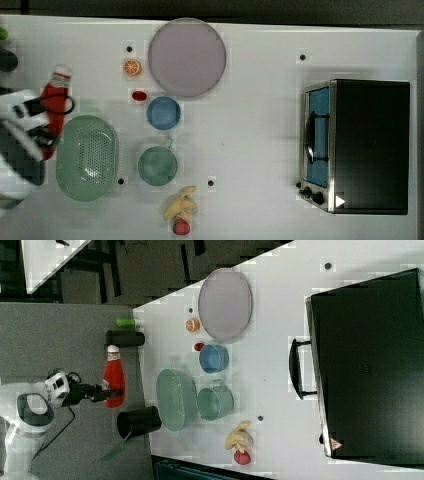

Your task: Pick ketchup from strainer and place it on the table

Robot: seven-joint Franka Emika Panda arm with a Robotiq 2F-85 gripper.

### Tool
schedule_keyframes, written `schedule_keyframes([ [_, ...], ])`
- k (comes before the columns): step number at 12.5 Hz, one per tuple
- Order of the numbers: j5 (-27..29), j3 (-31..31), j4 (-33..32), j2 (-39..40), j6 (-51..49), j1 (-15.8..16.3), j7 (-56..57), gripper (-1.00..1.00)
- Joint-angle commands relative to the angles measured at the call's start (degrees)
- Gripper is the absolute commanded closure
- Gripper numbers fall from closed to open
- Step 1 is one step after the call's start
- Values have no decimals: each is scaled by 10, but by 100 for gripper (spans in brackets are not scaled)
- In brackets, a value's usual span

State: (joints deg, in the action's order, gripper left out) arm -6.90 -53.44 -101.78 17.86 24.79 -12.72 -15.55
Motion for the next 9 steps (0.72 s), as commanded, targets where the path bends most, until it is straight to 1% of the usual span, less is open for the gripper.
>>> schedule_keyframes([
  [1, -5, 47, 23, -4, -56, -73, 57, -18],
  [5, -24, 107, 22, -30, -59, -122, 112, -18],
  [9, -29, 164, 3, -40, -62, -147, 227, -18],
])
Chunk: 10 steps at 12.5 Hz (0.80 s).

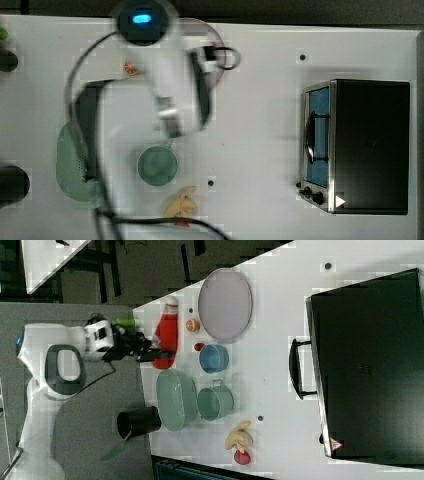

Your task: Pick ketchup from strainer and place it on the table

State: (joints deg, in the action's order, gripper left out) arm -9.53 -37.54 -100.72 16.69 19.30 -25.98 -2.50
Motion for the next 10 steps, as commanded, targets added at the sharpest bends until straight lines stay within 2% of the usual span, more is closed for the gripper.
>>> schedule_keyframes([
  [1, -3, 19, -18, -28, -5, -18, 125, -18],
  [5, -3, 60, -83, -29, 31, -23, 155, -18],
  [10, -7, 86, -223, -24, 201, -24, 156, -18],
])
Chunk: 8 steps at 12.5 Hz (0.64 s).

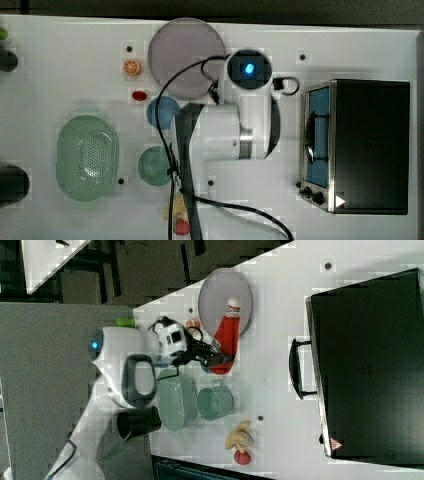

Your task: Pick ketchup from strainer and place it on the table

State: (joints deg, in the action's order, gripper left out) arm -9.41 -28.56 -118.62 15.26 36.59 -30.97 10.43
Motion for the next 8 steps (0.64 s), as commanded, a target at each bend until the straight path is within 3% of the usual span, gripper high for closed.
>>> schedule_keyframes([
  [1, -16, 0, -66, -6, 52, 26, 26, -18],
  [3, -38, 3, -99, 5, 84, 26, 25, -24],
  [6, -75, 6, -118, 26, 106, 26, 22, -87],
  [8, -75, 6, -99, 13, 107, 25, 22, -100],
])
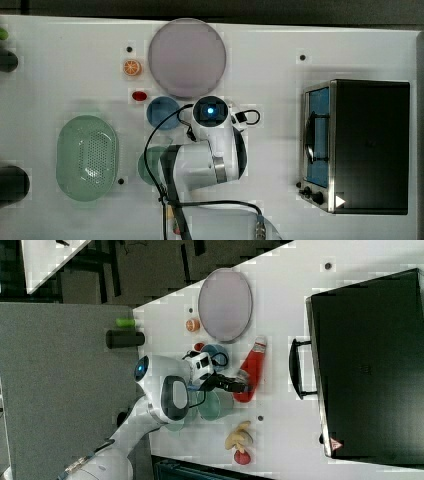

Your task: Pick ketchup from strainer and place it on the table

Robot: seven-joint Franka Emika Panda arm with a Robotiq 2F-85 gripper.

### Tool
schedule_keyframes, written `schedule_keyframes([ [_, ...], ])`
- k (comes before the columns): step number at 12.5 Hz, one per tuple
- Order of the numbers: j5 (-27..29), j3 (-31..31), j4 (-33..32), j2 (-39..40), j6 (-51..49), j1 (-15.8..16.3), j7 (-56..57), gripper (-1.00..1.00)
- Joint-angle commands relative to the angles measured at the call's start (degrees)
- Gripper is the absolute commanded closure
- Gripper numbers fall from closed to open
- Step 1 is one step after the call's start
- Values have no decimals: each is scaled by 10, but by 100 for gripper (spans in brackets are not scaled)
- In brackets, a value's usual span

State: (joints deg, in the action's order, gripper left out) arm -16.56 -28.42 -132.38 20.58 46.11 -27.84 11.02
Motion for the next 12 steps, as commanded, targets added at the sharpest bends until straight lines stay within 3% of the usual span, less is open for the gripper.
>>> schedule_keyframes([
  [1, -3, 5, 56, -57, 12, -6, 16, -100],
  [5, 13, -4, 144, -138, -85, -5, 15, -100],
  [10, 159, -19, 275, -179, -315, -5, -36, -100],
  [12, 160, -18, 321, -185, -330, -5, -38, -100],
])
